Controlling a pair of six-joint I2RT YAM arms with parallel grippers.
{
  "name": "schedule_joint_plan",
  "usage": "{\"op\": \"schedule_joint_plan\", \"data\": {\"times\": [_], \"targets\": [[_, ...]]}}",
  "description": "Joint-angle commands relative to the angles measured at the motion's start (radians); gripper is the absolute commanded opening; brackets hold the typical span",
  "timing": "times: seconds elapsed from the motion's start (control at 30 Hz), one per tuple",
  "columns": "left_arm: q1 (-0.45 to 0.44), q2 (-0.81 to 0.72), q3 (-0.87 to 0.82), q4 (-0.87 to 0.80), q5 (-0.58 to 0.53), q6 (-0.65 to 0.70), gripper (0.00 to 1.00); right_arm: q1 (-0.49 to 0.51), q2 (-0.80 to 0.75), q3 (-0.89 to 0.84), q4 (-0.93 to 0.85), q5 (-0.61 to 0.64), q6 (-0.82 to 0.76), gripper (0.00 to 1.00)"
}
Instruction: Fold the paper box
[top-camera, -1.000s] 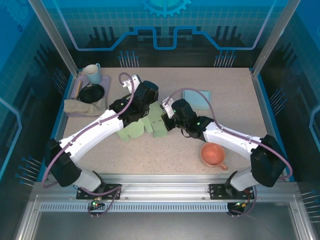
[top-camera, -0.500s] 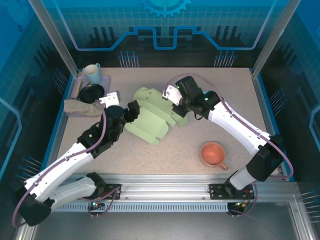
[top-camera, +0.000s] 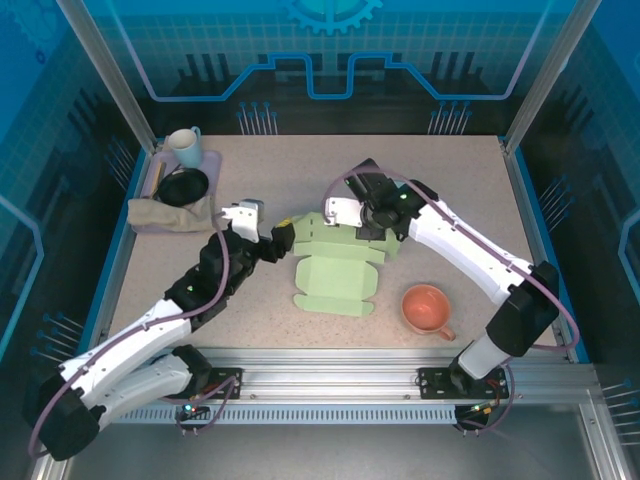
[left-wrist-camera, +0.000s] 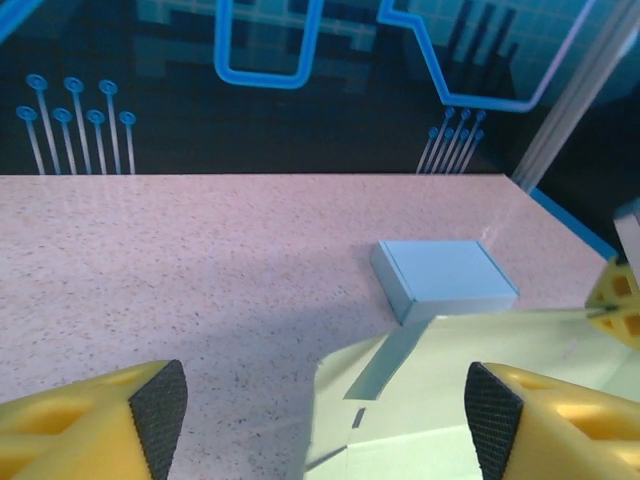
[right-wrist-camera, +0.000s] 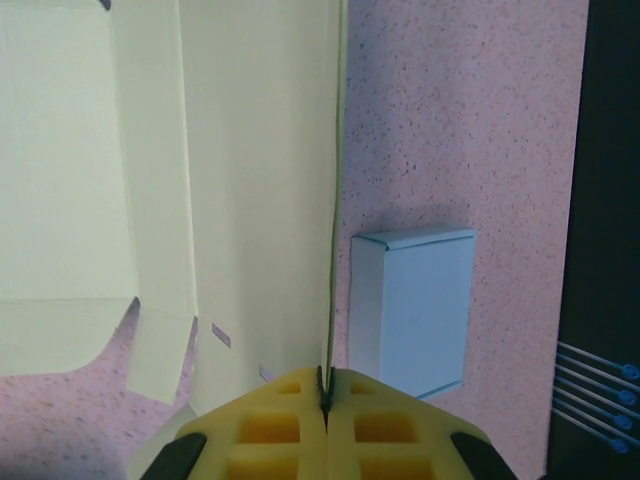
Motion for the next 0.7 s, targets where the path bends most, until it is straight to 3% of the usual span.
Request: {"op": "schedule_joint_plan", "data": {"times": [0.0,0.1,0.2,0.33,0.4,0.53,0.67], "targets": [[0.036,0.040,-0.016,0.102,0.140,0.038,0.67,-0.021,0.007,0.022,-0.003,-0.021,-0.125,0.00],[0.043,0.090,0.045,0.048,0.183,-0.008,0.54,-0.044,0.001,0.006,0.025,-0.063,-0.139,0.00],[0.055,0.134,0.121,-0.035,0.166,-0.163,0.54,-0.061,-0.002,-0.008,0.039,-0.106,-0.142,0.00],[0.073,0.233,0.297,-0.301,0.109,-0.444,0.51,-0.087,-0.008,-0.044,0.082,-0.148,-0.136,0.00],[0.081,0.291,0.366,-0.385,0.136,-0.538,0.51,-0.101,-0.011,-0.066,0.100,-0.181,-0.136,0.00],[0.084,0.387,0.396,-0.362,0.239,-0.630,0.50,-0.124,-0.005,-0.079,0.094,-0.243,-0.136,0.00],[0.084,0.459,0.421,-0.366,0.258,-0.664,0.49,-0.142,0.013,-0.067,0.079,-0.277,-0.128,0.00]]}}
